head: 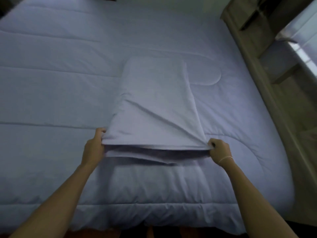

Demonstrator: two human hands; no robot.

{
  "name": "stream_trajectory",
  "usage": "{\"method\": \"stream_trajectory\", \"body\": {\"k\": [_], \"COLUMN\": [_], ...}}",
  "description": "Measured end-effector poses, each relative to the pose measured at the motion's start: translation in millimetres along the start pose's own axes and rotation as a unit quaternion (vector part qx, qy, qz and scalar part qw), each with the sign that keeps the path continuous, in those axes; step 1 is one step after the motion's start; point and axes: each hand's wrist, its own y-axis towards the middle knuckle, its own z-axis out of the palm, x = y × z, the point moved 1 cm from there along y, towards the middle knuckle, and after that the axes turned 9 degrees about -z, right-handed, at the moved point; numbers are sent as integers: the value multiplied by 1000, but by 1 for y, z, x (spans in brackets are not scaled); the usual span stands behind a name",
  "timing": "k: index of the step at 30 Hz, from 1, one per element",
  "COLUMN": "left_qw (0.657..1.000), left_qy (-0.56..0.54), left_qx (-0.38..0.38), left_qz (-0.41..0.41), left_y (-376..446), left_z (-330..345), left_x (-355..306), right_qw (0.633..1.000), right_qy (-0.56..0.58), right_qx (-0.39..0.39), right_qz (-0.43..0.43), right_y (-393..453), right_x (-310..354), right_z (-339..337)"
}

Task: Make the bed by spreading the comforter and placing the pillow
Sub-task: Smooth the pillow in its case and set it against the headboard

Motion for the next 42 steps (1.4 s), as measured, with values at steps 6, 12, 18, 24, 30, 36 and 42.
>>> {"method": "stream_trajectory", "body": {"k": [6, 12, 18, 24, 30, 36, 42], "left_qw": [953, 986, 977, 956, 919, 944, 939], "left_qy": [211, 85, 155, 179, 275, 319, 265], "left_qx": [214, 144, 147, 230, 279, 61, 103], "left_qz": [42, -26, 17, 29, 42, 57, 195], "left_y": [-32, -19, -16, -26, -33, -13, -9], "left_z": [15, -2, 32, 13, 10, -3, 85], "left_x": [68, 75, 34, 61, 72, -19, -80], "right_qw": [974, 977, 989, 983, 977, 966, 981], "right_qy": [2, 143, 53, -3, -26, 47, -105], "right_qx": [220, 15, 63, 111, 104, -254, -28], "right_qz": [50, 155, 125, 147, 185, 28, -159], "right_y": [-63, -57, -44, -83, -97, -54, 1], "right_x": [-42, -39, -4, -23, -21, 43, 119], "right_z": [52, 54, 74, 83, 92, 61, 108]}}
